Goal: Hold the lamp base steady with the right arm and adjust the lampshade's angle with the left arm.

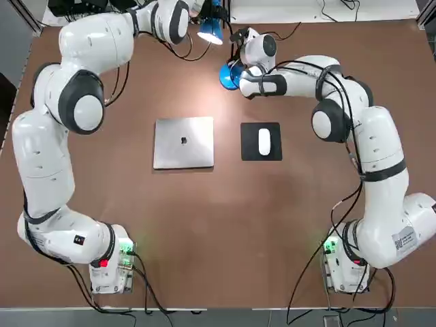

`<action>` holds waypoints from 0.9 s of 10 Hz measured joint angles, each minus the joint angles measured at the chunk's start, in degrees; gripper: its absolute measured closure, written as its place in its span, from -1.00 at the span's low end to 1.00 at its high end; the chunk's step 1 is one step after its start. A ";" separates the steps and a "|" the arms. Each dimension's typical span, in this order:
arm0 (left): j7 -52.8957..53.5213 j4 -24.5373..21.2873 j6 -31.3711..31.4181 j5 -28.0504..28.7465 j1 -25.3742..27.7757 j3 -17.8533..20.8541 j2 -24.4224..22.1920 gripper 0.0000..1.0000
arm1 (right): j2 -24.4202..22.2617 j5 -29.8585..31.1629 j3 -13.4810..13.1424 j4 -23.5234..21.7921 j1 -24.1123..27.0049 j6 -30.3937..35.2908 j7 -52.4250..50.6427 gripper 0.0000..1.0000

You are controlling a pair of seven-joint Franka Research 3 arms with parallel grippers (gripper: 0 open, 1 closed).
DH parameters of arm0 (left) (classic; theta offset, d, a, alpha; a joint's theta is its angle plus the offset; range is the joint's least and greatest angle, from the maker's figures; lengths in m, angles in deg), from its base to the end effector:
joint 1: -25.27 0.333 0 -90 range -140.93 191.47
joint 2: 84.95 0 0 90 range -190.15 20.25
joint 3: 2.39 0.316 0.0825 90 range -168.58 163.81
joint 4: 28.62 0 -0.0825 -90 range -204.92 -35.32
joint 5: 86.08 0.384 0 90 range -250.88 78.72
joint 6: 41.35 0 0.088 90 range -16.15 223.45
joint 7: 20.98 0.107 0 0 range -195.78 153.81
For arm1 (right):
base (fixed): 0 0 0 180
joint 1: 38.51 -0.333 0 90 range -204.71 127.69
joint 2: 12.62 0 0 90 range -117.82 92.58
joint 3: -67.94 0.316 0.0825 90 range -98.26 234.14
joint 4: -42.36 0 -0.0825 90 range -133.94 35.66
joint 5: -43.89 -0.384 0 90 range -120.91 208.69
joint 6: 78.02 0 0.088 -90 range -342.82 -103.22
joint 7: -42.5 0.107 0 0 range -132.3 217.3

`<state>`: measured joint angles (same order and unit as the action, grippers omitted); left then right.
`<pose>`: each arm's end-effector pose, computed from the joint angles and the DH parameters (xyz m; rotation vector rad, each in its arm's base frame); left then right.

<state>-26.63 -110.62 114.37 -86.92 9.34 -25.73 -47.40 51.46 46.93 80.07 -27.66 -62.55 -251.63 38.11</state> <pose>0.6387 -0.4202 0.4099 2.5308 -0.5291 0.7309 0.6718 0.4187 0.1731 -2.5811 -0.7576 -0.9134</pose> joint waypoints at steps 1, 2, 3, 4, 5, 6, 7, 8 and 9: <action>0.00 0.00 -3.73 0.00 -0.03 -0.13 -0.81 -1.00 | 0.00 0.15 -0.02 0.00 0.00 0.01 0.00 0.69; 0.00 0.01 -6.93 0.00 -0.06 -0.23 -1.76 -1.00 | 0.02 0.27 -0.07 0.01 -0.01 0.00 -0.01 0.67; -0.01 0.02 -9.52 0.00 -0.06 -0.25 -2.78 -1.00 | 0.03 0.29 -0.19 0.04 -0.02 -0.02 -0.01 0.59; -0.04 0.04 -11.65 0.00 0.06 -0.25 -3.81 -1.00 | 0.04 0.29 -0.26 0.06 -0.03 -0.02 0.00 0.55; -0.06 0.09 -14.10 0.00 0.41 -0.25 -5.02 -1.00 | 0.04 0.29 -0.32 0.08 -0.03 -0.02 0.00 0.53; -0.15 0.14 -17.28 0.00 1.06 -0.30 -6.56 -1.00 | 0.05 0.29 -0.50 0.11 -0.01 -0.02 0.00 0.45; -0.21 0.20 -20.92 -0.27 2.20 -0.33 -8.48 -1.00 | 0.06 0.29 -0.57 0.14 -0.03 -0.02 0.02 0.40; -0.39 0.32 -25.22 -1.05 3.57 -0.34 -10.82 -1.00 | 0.06 0.29 -0.61 0.15 -0.01 -0.02 0.06 0.38; -0.74 0.47 -30.46 -1.50 5.51 -0.31 -13.48 -1.00 | 0.07 0.29 -0.67 0.17 -0.02 -0.01 0.11 0.34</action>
<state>-27.38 -110.15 83.91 -88.42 14.85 -26.04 -60.88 51.53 47.22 79.39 -27.49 -62.57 -251.64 38.21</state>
